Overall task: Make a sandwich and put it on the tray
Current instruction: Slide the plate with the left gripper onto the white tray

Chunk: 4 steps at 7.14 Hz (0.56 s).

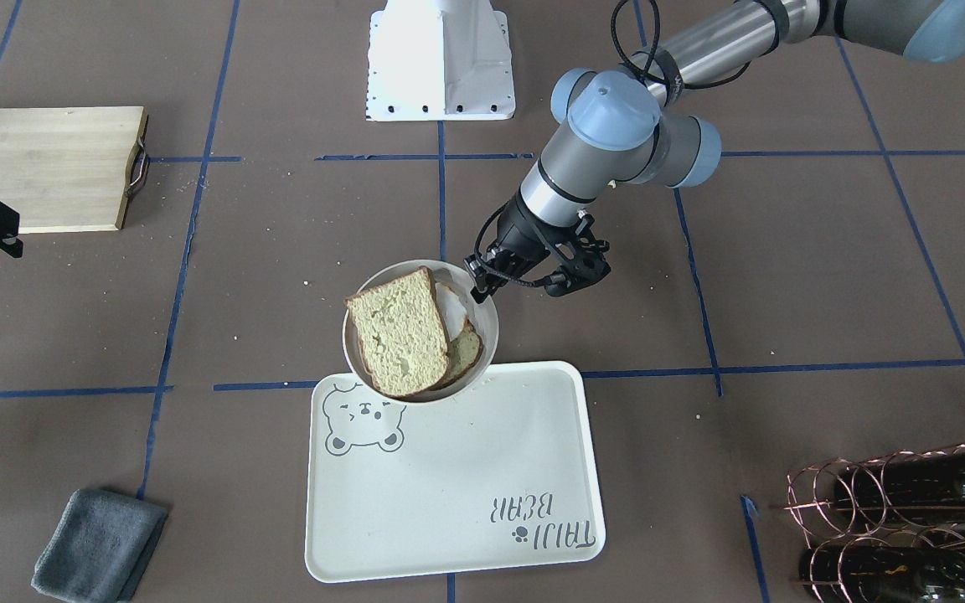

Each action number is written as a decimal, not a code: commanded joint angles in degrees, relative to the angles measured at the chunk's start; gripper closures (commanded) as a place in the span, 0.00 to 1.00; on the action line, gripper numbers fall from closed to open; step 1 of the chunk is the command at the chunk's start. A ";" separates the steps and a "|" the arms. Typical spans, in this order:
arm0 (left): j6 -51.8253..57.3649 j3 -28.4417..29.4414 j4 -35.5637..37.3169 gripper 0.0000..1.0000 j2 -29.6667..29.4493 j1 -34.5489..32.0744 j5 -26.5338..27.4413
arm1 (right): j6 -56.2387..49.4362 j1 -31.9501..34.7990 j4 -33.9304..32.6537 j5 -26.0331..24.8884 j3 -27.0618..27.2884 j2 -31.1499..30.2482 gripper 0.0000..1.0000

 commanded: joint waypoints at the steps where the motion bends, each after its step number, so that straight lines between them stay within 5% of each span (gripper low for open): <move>1: -9.28 11.44 -5.76 1.00 -3.94 -2.57 2.19 | -6.78 5.56 0.15 1.34 0.05 -4.92 0.00; 4: -12.46 18.50 -6.40 1.00 -7.72 -2.49 8.00 | -6.09 7.59 0.24 2.84 0.05 -5.30 0.00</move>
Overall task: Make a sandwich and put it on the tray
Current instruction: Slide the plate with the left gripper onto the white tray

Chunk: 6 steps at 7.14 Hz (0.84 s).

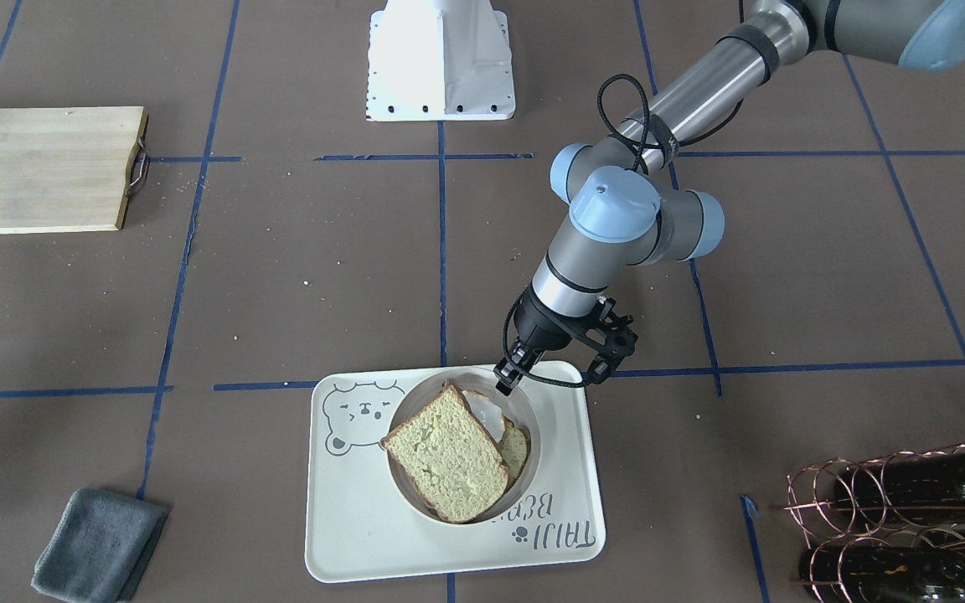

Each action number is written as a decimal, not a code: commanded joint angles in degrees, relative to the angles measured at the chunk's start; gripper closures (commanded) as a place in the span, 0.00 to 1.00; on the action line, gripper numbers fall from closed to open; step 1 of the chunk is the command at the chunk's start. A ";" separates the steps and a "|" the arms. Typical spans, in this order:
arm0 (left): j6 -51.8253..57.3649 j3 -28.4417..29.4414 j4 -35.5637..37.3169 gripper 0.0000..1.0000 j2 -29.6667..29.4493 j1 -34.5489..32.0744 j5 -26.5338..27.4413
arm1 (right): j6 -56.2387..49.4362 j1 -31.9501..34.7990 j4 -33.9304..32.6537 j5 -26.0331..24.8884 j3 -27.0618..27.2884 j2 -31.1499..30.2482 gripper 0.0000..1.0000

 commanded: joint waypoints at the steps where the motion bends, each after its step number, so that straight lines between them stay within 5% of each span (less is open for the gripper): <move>1: -1.40 3.25 -0.79 1.00 -2.10 0.03 1.62 | -0.03 1.54 0.07 0.32 0.17 0.12 0.00; 3: 0.78 2.73 -0.88 0.00 -0.62 0.46 1.62 | 0.06 1.99 0.16 0.32 0.34 0.64 0.00; 6: 15.61 -10.86 0.52 0.00 9.38 -0.84 1.54 | -0.03 2.25 0.16 0.23 1.23 1.44 0.00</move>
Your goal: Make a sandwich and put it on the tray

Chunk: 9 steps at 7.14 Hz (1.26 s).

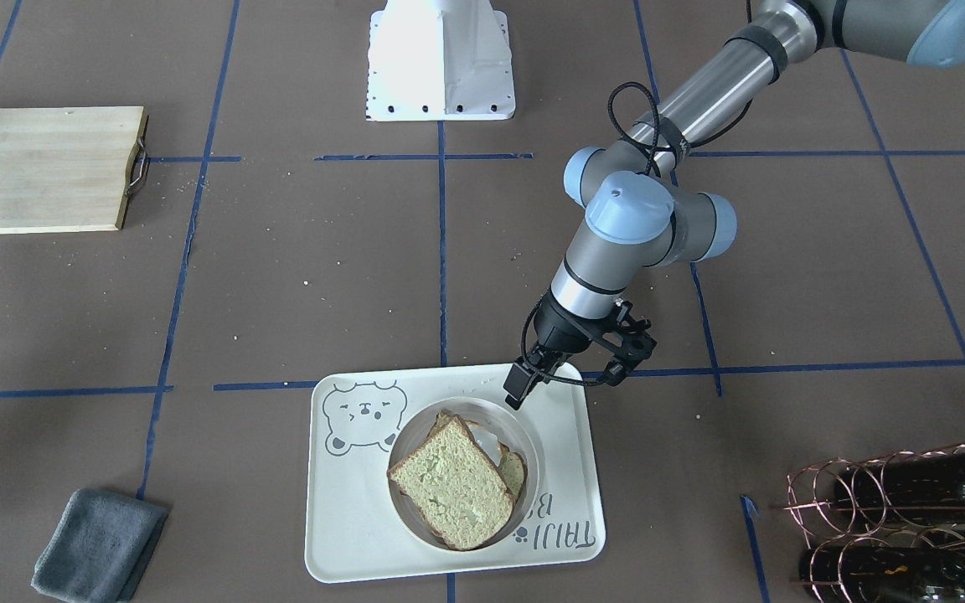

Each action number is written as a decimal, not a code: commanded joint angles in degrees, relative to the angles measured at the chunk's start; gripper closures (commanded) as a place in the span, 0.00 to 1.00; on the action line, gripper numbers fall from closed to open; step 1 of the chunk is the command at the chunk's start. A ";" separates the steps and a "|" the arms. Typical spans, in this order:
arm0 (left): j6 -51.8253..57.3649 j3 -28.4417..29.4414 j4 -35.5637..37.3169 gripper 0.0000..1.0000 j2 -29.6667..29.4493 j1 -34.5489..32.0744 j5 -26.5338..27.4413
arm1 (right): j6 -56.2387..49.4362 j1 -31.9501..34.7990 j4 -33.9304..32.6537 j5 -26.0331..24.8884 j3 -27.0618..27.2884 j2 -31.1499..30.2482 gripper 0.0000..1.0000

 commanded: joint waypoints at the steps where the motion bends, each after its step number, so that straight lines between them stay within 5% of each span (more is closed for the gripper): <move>1: 13.43 -10.34 2.04 0.00 7.06 -2.20 -0.06 | -0.12 0.07 0.00 -0.03 0.02 0.17 0.00; 4: 38.31 -22.32 12.04 0.00 15.34 -9.57 -0.41 | -0.21 2.52 -0.17 0.84 -1.20 -0.53 0.00; 6: 39.44 -26.72 12.95 0.00 22.71 -16.85 -7.23 | -0.21 6.37 -0.17 2.68 -3.91 -1.05 0.00; 9: 62.02 -30.70 13.13 0.00 34.13 -26.52 -12.61 | -0.38 9.47 -0.17 5.77 -6.39 -2.11 0.00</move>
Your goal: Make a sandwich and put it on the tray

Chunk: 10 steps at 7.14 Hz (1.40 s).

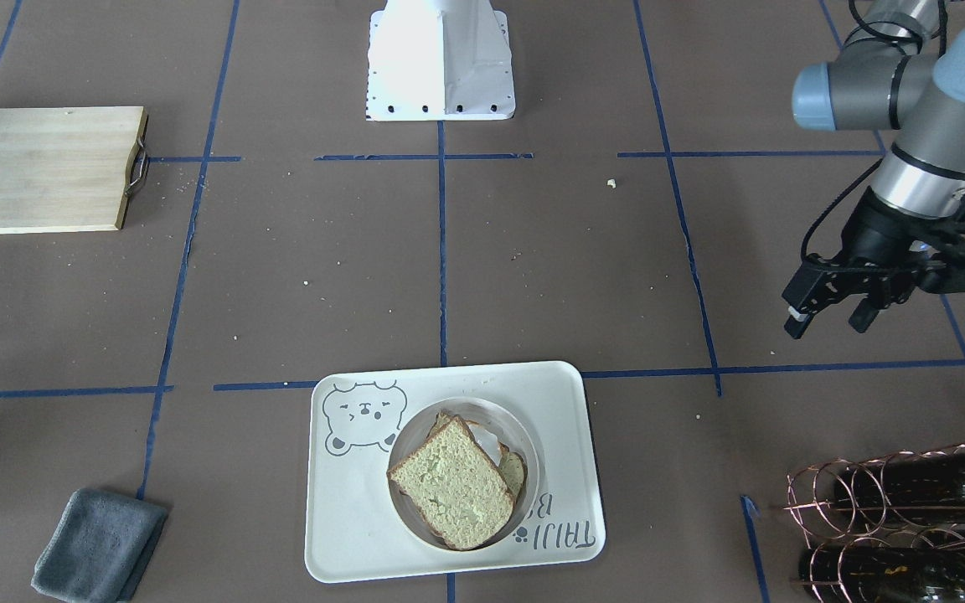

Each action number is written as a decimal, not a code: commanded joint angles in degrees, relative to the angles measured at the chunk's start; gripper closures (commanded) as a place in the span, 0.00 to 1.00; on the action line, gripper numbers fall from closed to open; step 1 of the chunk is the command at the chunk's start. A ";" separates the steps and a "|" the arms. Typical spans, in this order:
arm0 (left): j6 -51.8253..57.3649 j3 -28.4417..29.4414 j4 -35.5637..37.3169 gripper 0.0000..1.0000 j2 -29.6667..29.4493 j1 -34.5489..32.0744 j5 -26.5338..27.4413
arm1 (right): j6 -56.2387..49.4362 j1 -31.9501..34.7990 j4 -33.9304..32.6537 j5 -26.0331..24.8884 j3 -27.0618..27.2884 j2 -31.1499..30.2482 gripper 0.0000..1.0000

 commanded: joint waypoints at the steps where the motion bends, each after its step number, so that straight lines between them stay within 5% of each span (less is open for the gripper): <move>1: 18.37 -0.08 0.24 0.00 6.09 -9.32 -5.61 | 0.16 0.79 0.09 0.48 0.05 -0.96 0.00; 3: 38.58 0.19 0.51 0.00 9.97 -18.56 -7.84 | -0.19 0.79 0.18 0.31 0.14 -0.96 0.00; 6: 63.82 2.47 11.72 0.00 10.50 -25.18 -7.84 | -11.73 2.19 0.18 -0.13 -0.39 -1.48 0.00; 9: 64.95 9.41 14.46 0.00 10.59 -25.01 -8.01 | -15.21 3.25 0.18 -4.06 -0.30 -2.54 0.00; 10: 65.04 8.99 21.36 0.00 10.33 -25.54 -10.28 | -15.39 3.25 0.00 -4.61 -1.00 -2.63 0.00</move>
